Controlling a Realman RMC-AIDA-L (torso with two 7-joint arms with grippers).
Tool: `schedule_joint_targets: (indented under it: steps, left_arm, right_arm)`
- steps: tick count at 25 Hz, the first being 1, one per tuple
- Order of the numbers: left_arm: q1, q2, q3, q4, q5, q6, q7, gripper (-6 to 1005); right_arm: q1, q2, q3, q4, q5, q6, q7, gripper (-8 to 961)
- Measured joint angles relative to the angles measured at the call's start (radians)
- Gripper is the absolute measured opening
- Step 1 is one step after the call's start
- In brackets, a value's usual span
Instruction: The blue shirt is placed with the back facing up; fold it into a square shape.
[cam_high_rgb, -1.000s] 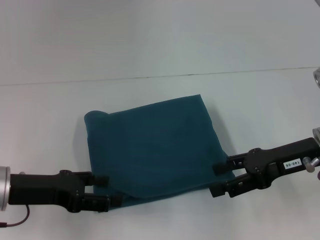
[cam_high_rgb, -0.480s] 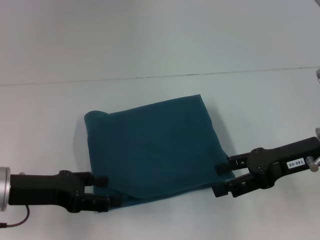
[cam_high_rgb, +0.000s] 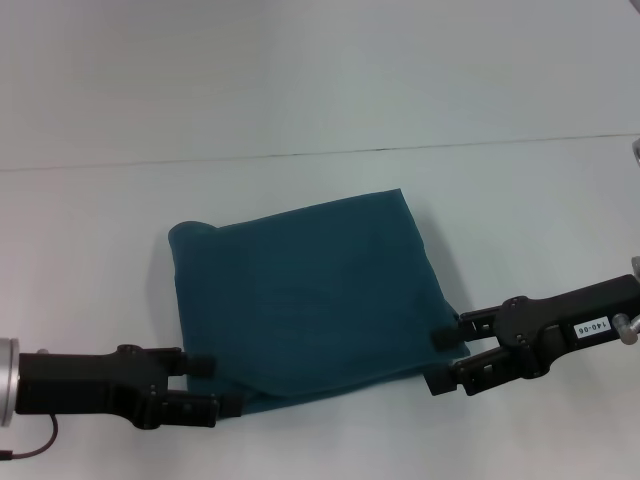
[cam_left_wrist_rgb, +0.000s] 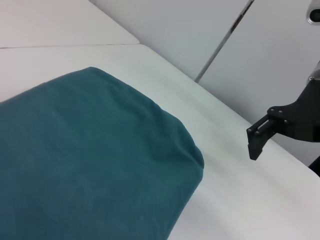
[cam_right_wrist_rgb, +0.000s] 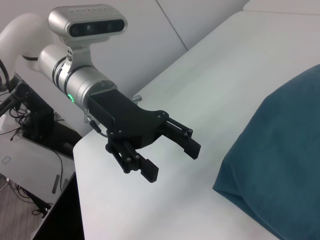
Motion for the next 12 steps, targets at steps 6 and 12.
schedule_joint_targets:
  steps: [6,12]
  left_arm:
    - [0.000,0.000,0.002,0.000,0.000,-0.002,0.000,845]
    - [0.000,0.000,0.002,0.000,0.000,-0.003,0.000,845]
  right_arm:
    - [0.000,0.000,0.000,0.000,0.000,0.000,0.000,924]
    - [0.000,0.000,0.000,0.000,0.004,0.002,0.000,924]
